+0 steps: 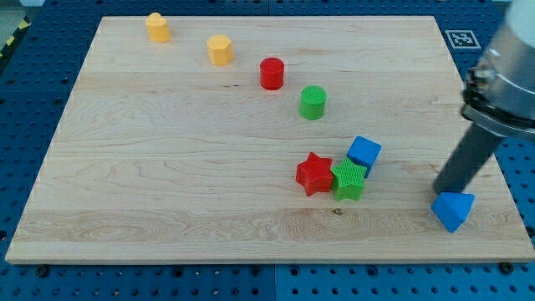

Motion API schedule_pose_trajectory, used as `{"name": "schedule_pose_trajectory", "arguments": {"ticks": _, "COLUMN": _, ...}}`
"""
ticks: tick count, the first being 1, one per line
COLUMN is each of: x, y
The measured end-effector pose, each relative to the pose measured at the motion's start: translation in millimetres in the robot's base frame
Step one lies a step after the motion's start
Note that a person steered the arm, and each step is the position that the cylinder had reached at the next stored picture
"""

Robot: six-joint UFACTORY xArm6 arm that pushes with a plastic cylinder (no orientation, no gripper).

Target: Move the blue triangle to the bottom right

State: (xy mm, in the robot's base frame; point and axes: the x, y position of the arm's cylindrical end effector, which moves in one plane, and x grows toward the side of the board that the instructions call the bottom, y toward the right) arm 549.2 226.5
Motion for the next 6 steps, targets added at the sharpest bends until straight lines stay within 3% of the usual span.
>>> {"name": "schedule_pose_trajectory", "arguments": {"ticks": 4, "x": 15, "y": -84}}
{"name": "schedule_pose_trajectory", "arguments": {"ticks": 6, "x": 33, "y": -26}}
